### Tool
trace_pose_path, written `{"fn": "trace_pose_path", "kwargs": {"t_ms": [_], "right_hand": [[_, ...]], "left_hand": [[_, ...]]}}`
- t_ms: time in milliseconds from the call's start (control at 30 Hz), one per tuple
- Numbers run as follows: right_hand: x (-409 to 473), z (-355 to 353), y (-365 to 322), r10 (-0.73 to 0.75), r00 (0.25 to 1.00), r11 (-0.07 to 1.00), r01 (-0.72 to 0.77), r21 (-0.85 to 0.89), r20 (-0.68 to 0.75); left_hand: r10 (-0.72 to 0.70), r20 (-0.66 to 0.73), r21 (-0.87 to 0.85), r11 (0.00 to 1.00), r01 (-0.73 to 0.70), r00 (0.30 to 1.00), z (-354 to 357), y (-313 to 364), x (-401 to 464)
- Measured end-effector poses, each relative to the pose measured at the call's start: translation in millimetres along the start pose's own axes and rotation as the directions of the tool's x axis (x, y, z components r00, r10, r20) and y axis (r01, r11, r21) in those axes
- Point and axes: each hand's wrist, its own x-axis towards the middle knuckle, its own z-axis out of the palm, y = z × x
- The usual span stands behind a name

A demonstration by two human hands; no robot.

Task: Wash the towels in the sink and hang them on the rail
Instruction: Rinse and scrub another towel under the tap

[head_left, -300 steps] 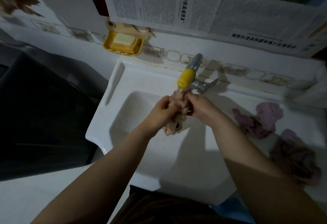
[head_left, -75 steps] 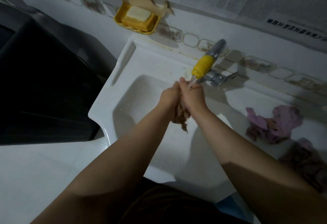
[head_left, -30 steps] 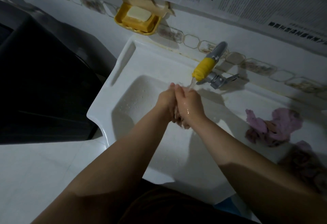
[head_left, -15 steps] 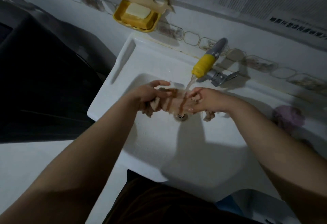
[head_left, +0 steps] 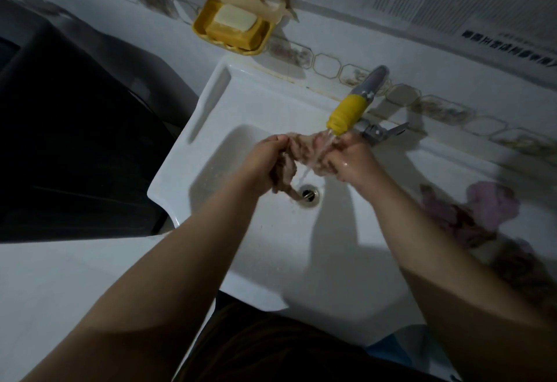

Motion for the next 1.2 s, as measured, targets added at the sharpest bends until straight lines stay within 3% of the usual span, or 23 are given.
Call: {"fn": "trace_pose_path", "kwargs": {"t_ms": [100, 167, 267, 333, 367, 400, 500, 600, 800, 900, 1000, 1100, 1200], "right_hand": [[-11.1, 35.1, -6.3, -0.110, 0.993, 0.945, 0.095, -0.313, -0.030], [-1.1, 38.0, -9.9, -0.066, 0.986, 0.881, -0.014, -0.473, -0.152], [15.7, 33.4, -10.2, 0.072, 0.950, 0.915, -0.184, -0.359, -0.303], [5.4, 43.0, -9.6, 0.005, 0.953, 0.949, -0.100, -0.299, -0.304], [-2.3, 49.2, -8.4, -0.065, 0.957, 0.945, -0.032, -0.326, -0.283], [-10.4, 54.5, -10.3, -0.119, 0.955, 0.936, 0.017, -0.352, -0.271], [8.8, 45.0, -3.4, -0.002, 0.941, 0.923, -0.128, -0.363, -0.337], [32.1, 28.9, 11.5, 0.167, 0.946, 0.936, -0.241, -0.258, -0.278], [9.0, 14.5, -0.2, 0.337, 0.940, 0.941, -0.337, 0.019, -0.056], [-2.9, 0.5, 5.4, 0.275, 0.954, 0.961, -0.276, -0.010, 0.121], [-12.3, -9.7, 13.0, 0.260, 0.910, 0.965, -0.256, -0.056, 0.322], [-16.2, -17.4, 20.3, 0.299, 0.887, 0.954, -0.278, -0.108, 0.353], [-18.8, -20.8, 24.0, 0.281, 0.910, 0.960, -0.270, -0.077, 0.305]], "left_hand": [[-0.067, -0.099, -0.075, 0.995, 0.060, 0.993, 25.7, 0.4, 1.2], [-0.081, -0.138, -0.148, 0.987, 0.060, 0.987, 45.3, -0.2, -3.4], [-0.140, -0.204, -0.223, 0.970, 0.093, 0.969, 58.3, -11.9, -0.7], [-0.102, -0.257, -0.236, 0.971, 0.040, 0.961, 50.0, -15.9, 6.9], [-0.103, -0.233, -0.308, 0.951, 0.027, 0.967, 45.5, -11.7, 9.1], [-0.065, -0.192, -0.239, 0.971, 0.017, 0.979, 43.3, -11.3, 10.7], [-0.108, -0.108, -0.203, 0.975, 0.085, 0.988, 53.7, -8.5, -12.4], [-0.147, 0.023, -0.087, 0.985, 0.149, 0.989, 55.3, -12.3, -15.3], [-0.068, 0.146, 0.131, 0.990, 0.049, 0.987, -2.2, -11.0, -11.9], [-0.015, 0.116, 0.192, 0.981, -0.008, 0.993, -26.9, -15.1, -6.3], [0.058, 0.141, 0.086, 0.994, -0.071, 0.988, -40.7, -8.6, -1.8], [0.128, 0.066, -0.005, 0.992, -0.128, 0.990, -41.0, 4.0, -4.9], [0.128, -0.073, -0.014, 0.992, -0.129, 0.989, -31.4, 12.0, -9.6]]}}
